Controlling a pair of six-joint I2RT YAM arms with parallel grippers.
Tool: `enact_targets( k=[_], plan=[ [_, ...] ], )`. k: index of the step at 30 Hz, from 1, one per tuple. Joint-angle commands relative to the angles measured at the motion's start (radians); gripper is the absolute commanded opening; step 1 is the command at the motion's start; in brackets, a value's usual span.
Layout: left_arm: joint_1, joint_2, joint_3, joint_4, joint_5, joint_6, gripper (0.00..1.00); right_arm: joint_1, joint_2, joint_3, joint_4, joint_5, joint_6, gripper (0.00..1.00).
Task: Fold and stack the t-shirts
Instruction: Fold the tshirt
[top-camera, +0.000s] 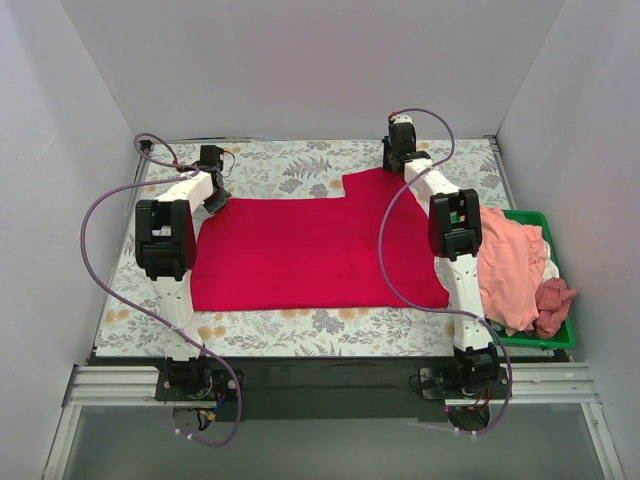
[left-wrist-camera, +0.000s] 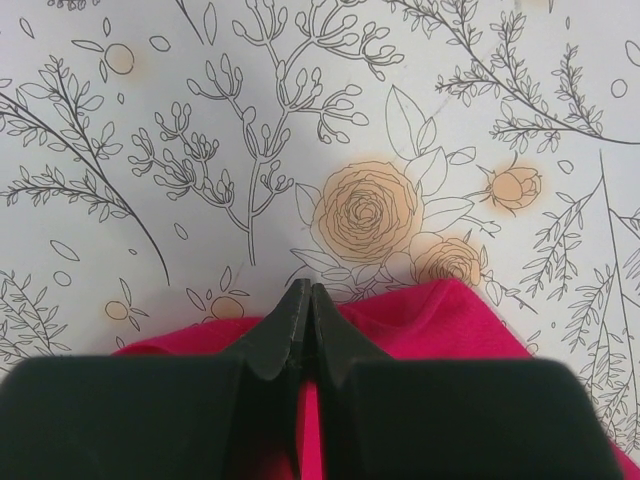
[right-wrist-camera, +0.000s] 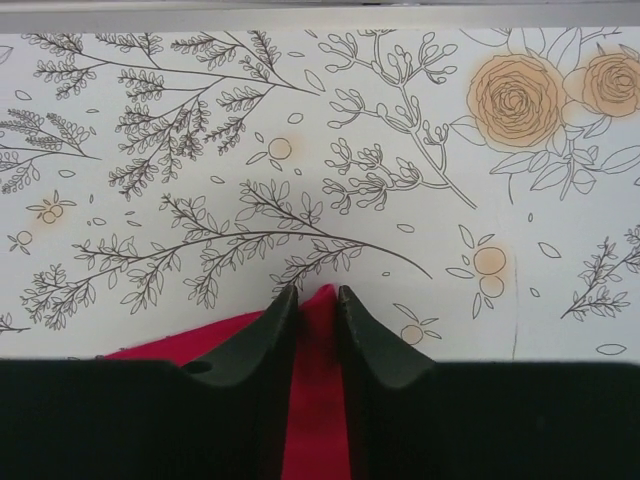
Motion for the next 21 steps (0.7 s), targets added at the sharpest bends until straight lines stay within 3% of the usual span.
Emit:
enact_targets(
  k=[1, 4, 6, 10, 13, 21],
  plan=[
    [-0.006, -0.090, -0.007, -0.007, -0.008, 0.004, 0.00, 0.002, -0.031, -0.044, -0.037, -0.036, 0.015, 0.28],
    [-0.006, -0.097, -0.007, -0.007, 0.006, -0.001, 0.00, 0.004, -0.043, -0.043, -0.038, -0.063, 0.020, 0.17],
    [-0.006, -0.102, -0.005, -0.004, 0.013, -0.001, 0.00, 0.004, -0.049, -0.029, -0.038, -0.088, 0.014, 0.03],
    [-0.006, -0.126, -0.008, -0.004, 0.016, 0.004, 0.00, 0.004, -0.101, -0.033, -0.029, -0.122, 0.000, 0.01],
    [-0.006, -0.159, -0.036, 0.004, 0.032, 0.004, 0.00, 0.008, -0.228, -0.140, 0.011, -0.138, -0.017, 0.01],
    [-0.006, -0.312, -0.192, 0.082, 0.082, 0.011, 0.00, 0.011, -0.536, -0.596, 0.173, -0.225, 0.003, 0.01]
  ],
)
